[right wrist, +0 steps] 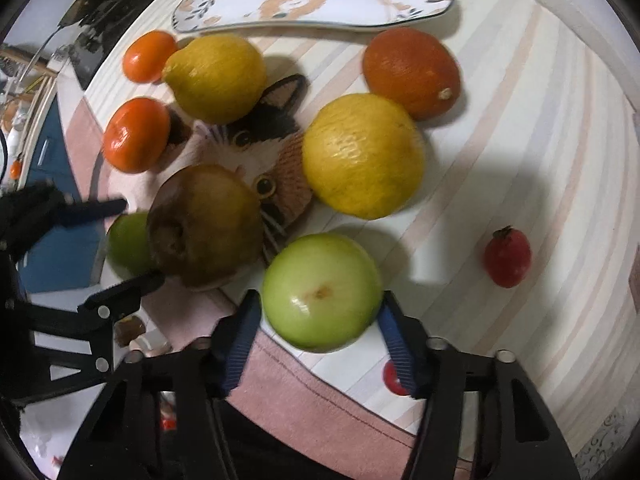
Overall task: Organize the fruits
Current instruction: 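Grasp the large green apple with the right tool while the left tool grasps the smaller green apple, then carry the green apples onto the white oval plate and open both tools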
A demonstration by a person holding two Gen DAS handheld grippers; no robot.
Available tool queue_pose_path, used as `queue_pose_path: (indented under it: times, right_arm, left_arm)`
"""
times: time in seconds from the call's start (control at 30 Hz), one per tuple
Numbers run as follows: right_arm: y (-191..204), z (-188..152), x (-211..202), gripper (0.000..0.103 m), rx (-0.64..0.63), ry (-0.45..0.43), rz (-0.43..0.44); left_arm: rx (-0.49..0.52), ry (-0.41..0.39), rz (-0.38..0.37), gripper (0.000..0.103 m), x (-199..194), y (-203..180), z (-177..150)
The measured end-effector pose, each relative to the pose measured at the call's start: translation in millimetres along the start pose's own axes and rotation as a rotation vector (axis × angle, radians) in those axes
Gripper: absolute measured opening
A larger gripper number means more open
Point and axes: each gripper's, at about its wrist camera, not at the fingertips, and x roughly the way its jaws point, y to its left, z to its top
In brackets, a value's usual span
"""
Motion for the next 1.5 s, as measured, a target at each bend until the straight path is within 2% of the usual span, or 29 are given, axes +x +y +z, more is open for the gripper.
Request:
queue_pose_path:
  times: [0.13, 0.33, 0.47, 0.7, 0.93, 1.07, 1.17, 1.27, 1.4, 1.5]
  right_arm:
    - [-7.0, -4.3, -3.3, 0.058, 0.062, 0.008, 0.017]
    - [-7.5, -2.0, 0.7, 0.058, 0.123, 0.009, 0.048]
    - [-10.2, -3.8, -1.0, 0.058, 0.121, 0.005, 0.049]
    - [-21.3, -14.1, -10.8, 0.057, 0.125, -0.012, 0.033]
    - [-30.4, -13.3, -53.5, 0.057, 0.15, -0.091, 0.08]
    - [-39.3, 3.1, -88.8, 0.057, 0.165, -0.176, 0.105]
    - [-46.9, 36.8, -110.1, 0.057, 0.172, -0.233, 0.101]
    - [-49.5, 79.2, -117.3, 0.057, 0.179, -0.268, 0.082]
    - [-45.5, 141.2, -106.1, 0.057, 0.181, -0.261, 0.055]
    - [-44.9, 177.7, -89.2, 0.057, 0.184, -0.229, 0.046]
  left_arm:
    - [-0.01, -0.038, 0.011, 0.054, -1.5, -1.8, -3.5]
    - [-0.12, -0.076, 0.005, 0.054, -7.8, 8.9, -20.4]
    - [-0.177, -0.095, 0.006, 0.054, -10.6, 14.2, -25.4]
    - [-0.205, -0.105, 0.002, 0.053, -17.4, 20.8, -35.9]
    - [-0.271, -0.177, -0.007, 0.053, -63.3, 39.8, -35.8]
    - [-0.324, -0.252, -0.001, 0.053, -101.4, 56.6, -6.6]
    - [-0.388, -0.27, -0.007, 0.053, -114.5, 77.4, 31.4]
    - [-0.449, -0.25, 0.021, 0.053, -109.0, 97.4, 73.2]
    - [-0.537, -0.195, -0.054, 0.053, -85.8, 140.8, 125.9]
    - [-0.575, -0.154, -0.084, 0.053, -66.8, 164.6, 153.6]
